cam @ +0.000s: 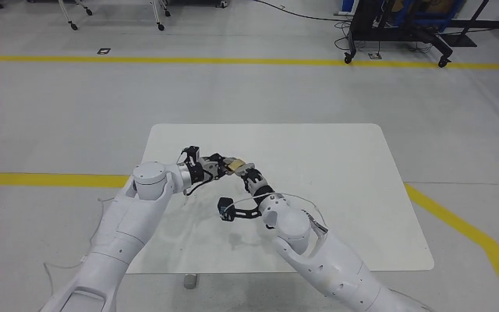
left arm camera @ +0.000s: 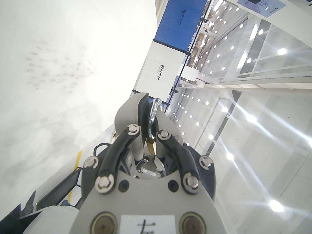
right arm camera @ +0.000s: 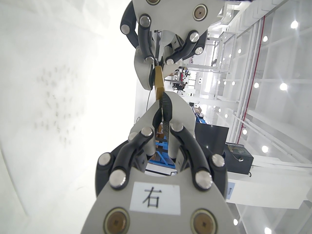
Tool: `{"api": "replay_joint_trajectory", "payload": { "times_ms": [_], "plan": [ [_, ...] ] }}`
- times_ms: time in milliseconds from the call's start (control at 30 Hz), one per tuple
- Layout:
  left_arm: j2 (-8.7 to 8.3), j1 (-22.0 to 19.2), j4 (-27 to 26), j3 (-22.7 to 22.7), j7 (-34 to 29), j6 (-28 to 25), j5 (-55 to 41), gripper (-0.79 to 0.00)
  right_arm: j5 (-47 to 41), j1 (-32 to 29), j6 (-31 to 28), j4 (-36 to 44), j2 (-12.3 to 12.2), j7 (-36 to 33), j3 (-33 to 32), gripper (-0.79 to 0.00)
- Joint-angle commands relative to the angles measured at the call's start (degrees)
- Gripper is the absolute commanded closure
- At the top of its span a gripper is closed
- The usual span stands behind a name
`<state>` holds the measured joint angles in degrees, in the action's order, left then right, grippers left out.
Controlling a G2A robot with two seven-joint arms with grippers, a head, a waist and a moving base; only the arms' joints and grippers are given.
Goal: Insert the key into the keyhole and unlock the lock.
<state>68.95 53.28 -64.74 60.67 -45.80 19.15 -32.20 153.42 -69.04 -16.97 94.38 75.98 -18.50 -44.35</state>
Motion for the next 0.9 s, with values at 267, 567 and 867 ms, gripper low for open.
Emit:
{"api": "replay_joint_trajectory", "payload": {
  "times_ms": [267, 567, 867],
  "plan": [
    [-0.02, -0.09, 0.25, 0.51, 0.0, 0.06, -0.19, 0.0, 0.07, -1.0, 0.06, 1.07, 0.27, 0.61, -1.26, -0.296],
    [-0.2, -0.02, 0.41, 1.73, 0.5, 0.06, -0.56, 0.0, -7.06, -4.04, -0.25, 4.36, -0.19, 5.67, -6.02, -0.305],
    [-0.26, 0.33, 0.27, 2.82, 0.28, -0.18, -2.2, 0.0, -26.33, -10.62, -3.43, 9.73, -1.74, 17.22, -17.63, -0.089]
  ]
}}
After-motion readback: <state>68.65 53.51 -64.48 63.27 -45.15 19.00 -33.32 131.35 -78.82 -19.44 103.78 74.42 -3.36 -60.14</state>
